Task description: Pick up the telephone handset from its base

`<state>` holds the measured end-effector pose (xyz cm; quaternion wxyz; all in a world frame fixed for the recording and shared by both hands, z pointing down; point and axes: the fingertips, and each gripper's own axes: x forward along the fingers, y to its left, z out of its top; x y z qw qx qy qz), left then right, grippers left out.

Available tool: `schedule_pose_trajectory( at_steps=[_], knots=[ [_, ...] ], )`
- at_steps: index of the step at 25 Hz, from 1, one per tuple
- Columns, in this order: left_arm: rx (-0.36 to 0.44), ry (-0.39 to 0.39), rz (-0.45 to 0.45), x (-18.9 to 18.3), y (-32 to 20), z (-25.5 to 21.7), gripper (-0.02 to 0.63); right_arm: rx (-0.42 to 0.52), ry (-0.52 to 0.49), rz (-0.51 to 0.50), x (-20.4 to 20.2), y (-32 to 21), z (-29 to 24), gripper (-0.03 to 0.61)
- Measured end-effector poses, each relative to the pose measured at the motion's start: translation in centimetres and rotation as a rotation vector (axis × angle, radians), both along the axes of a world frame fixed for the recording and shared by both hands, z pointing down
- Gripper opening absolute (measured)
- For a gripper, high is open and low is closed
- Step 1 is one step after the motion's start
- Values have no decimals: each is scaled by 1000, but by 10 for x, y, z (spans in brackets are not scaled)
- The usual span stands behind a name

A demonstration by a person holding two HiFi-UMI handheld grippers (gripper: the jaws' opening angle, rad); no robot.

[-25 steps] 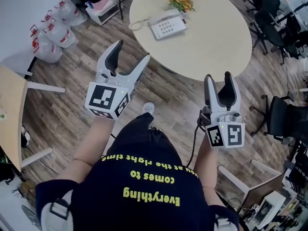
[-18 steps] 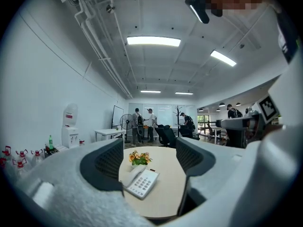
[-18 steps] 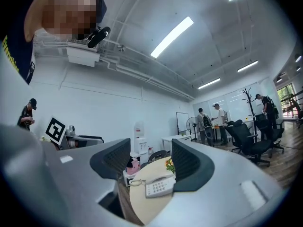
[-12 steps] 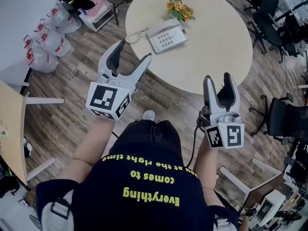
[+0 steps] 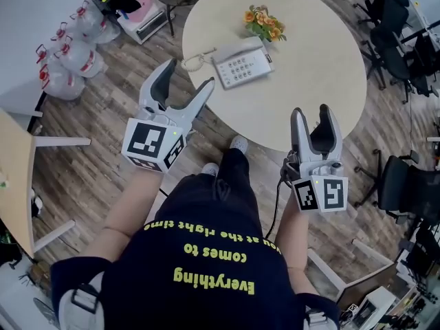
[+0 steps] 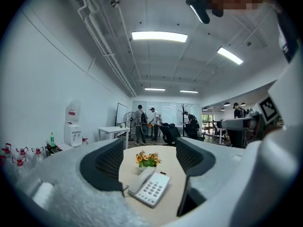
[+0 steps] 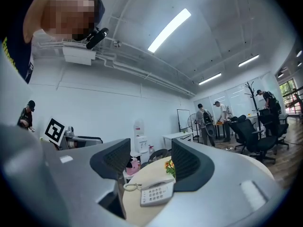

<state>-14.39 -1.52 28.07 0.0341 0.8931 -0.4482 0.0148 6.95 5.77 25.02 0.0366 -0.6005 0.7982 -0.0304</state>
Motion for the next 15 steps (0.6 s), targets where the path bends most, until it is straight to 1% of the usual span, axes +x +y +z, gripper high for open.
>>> schedule_pose_trajectory(
  at_steps=[3, 7, 10, 15],
  knots=[
    [-2, -3, -32, 1, -18, 1, 351, 4, -3, -38, 2, -26, 0, 271],
    [-6, -6, -71, 14, -48, -2, 353, 17, -11, -76, 17, -62, -5, 270],
    [2, -7, -100, 29, -69, -7, 353, 19, -15, -104, 34, -87, -7, 272],
    [14, -4, -132, 66, -102, -13, 351, 24, -20, -135, 72, -120, -11, 271]
  ],
)
